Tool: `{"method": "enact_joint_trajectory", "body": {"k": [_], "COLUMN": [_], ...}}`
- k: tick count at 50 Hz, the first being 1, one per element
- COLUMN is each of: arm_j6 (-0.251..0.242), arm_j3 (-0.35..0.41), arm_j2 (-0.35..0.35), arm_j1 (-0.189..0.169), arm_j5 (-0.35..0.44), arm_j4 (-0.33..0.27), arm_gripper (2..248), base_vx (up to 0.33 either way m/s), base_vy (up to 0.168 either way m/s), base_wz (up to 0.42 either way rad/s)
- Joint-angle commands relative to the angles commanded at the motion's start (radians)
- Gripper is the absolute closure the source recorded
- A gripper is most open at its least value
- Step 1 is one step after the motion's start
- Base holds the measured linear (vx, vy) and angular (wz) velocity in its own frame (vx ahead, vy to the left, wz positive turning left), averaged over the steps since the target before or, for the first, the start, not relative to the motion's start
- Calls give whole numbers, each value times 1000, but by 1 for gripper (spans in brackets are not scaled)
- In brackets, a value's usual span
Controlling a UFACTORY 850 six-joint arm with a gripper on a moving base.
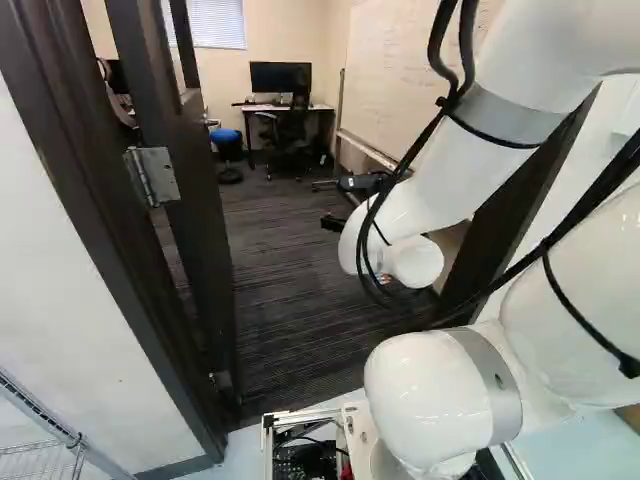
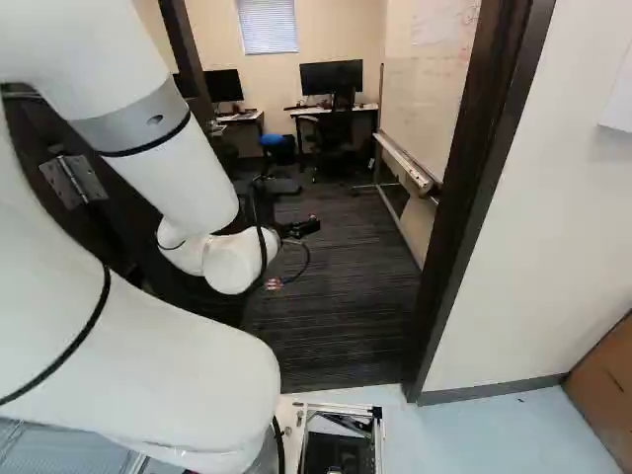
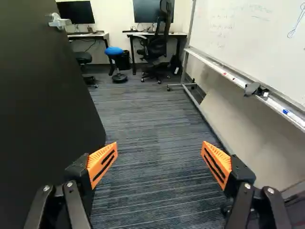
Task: Open the door and move inside
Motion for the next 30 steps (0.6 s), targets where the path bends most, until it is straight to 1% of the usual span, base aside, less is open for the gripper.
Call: {"method": "enact_joint_trajectory", "body": {"k": [13, 30], "arm_j6": [0, 0], "arm_j3": [24, 29], "arm_j2": [19, 23], "arm_j1": [-7, -8], "arm_j5": [5, 7], "arm_j4": [3, 4], "arm_gripper": [3, 3], "base_vx": [0, 0], "base_vy": [0, 0], "base_wz": [0, 0]}}
